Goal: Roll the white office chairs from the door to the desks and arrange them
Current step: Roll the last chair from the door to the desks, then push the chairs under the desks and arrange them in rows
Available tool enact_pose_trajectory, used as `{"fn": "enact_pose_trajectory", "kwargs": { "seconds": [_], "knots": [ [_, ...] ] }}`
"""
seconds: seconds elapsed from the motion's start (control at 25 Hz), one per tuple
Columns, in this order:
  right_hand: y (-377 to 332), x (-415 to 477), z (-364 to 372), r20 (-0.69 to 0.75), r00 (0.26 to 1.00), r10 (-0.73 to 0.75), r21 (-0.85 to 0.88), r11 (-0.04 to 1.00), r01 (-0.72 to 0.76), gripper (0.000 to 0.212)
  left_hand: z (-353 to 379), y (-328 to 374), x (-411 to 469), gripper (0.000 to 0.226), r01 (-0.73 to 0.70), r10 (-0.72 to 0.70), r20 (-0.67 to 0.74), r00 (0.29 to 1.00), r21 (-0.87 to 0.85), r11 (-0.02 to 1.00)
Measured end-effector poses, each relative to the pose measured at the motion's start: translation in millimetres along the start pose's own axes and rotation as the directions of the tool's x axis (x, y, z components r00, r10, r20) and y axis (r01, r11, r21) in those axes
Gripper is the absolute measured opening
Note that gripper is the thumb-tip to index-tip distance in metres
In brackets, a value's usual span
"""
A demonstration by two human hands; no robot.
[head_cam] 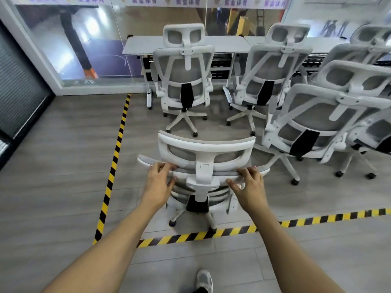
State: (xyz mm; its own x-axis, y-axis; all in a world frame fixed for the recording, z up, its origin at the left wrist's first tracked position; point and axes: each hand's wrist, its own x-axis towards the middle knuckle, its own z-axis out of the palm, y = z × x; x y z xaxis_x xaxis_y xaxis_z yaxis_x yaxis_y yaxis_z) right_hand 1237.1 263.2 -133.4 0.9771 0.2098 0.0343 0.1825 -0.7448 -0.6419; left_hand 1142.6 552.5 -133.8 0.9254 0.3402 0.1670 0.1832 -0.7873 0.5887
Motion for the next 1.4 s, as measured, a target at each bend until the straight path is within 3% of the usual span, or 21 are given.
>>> {"fn": "enact_pose_trajectory", "kwargs": {
  "seconds": [0.24, 0.36, 0.56, 0.8, 1.04, 1.4],
  "knots": [
    [10, 92, -9, 0.012, 1.0, -0.022, -0.041, 0.999, 0.023, 0.055, 23, 18, 79, 0.041, 0.04, -0.042, 0.054, 0.998, 0.042, 0.998],
    [9, 113, -8, -0.014, 0.999, -0.033, -0.099, 0.995, 0.032, 0.05, 23, 24, 96, 0.05, -0.009, -0.004, 0.089, 0.996, 0.148, 0.989],
    [-27, 110, -4, -0.195, 0.962, -0.191, -0.169, 0.973, 0.159, 0.032, 9, 19, 98, 0.061, -0.103, 0.06, 0.188, 0.98, 0.228, 0.968],
    [-96, 79, 25, -0.381, 0.867, -0.321, -0.22, 0.942, 0.252, 0.035, -29, -12, 97, 0.057, -0.12, 0.104, 0.109, 0.989, 0.149, 0.982],
    [-200, 81, 102, -0.371, 0.855, -0.363, -0.191, 0.93, 0.313, 0.043, -110, -82, 111, 0.046, -0.169, 0.166, 0.035, 0.986, 0.145, 0.975],
    [-322, 150, 210, -0.251, 0.904, -0.346, -0.135, 0.937, 0.322, 0.05, -200, -197, 187, 0.038, -0.132, 0.142, -0.048, 0.989, 0.162, 0.978]
  ]
}}
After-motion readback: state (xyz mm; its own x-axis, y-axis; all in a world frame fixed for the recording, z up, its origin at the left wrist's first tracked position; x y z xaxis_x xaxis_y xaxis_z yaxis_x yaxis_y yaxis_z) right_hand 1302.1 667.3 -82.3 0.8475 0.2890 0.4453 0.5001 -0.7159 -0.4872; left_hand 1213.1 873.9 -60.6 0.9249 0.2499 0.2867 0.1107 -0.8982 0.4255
